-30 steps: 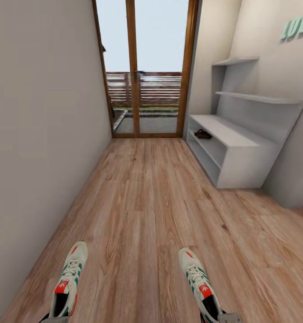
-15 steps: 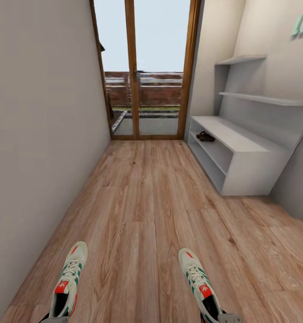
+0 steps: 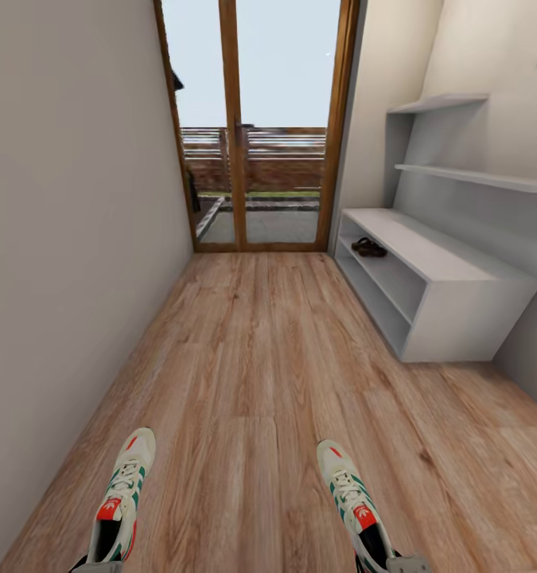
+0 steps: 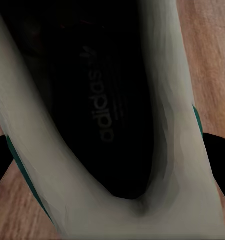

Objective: Pick up the two gym shoes and the two sandals from the corridor floor and place them onto the hallstand (shoe rack) in the corridor, making sure they are on the rack and not on the floor. Arrange them so the two gym shoes are next to each other and the two sandals are next to each other.

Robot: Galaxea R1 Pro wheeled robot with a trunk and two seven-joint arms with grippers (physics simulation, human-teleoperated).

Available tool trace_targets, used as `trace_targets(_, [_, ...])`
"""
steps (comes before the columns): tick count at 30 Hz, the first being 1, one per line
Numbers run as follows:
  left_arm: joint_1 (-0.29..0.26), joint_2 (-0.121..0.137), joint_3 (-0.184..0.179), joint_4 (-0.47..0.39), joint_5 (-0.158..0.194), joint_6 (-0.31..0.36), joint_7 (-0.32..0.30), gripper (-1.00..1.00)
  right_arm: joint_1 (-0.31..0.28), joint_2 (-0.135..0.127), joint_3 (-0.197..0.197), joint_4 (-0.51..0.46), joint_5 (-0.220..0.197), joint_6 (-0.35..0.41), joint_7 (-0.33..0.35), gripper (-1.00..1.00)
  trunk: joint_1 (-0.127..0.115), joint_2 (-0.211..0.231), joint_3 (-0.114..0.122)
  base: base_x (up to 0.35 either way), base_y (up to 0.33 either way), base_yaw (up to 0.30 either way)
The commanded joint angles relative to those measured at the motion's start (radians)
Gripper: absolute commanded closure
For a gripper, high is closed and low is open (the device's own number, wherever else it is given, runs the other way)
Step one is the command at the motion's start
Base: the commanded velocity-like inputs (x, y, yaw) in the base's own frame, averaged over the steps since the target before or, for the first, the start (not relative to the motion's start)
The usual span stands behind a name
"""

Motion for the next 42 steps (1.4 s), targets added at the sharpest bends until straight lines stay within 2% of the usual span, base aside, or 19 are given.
trace_targets(1, [-0.001,0.0,0.009,0.001,-0.007,-0.003,-0.005,1.0,-0.001,0.001,-0.008,0.0,0.009,-0.003,0.002,1.0,0.0,0.0,-0.001,0.337,0.0,0.0])
trace_targets(42, [-0.001,0.0,0.009,0.002,-0.007,-0.003,-0.005,1.0,-0.001,0.001,-0.007,0.0,0.009,-0.003,0.002,1.0,0.0,0.0,-0.001,0.337,0.0,0.0])
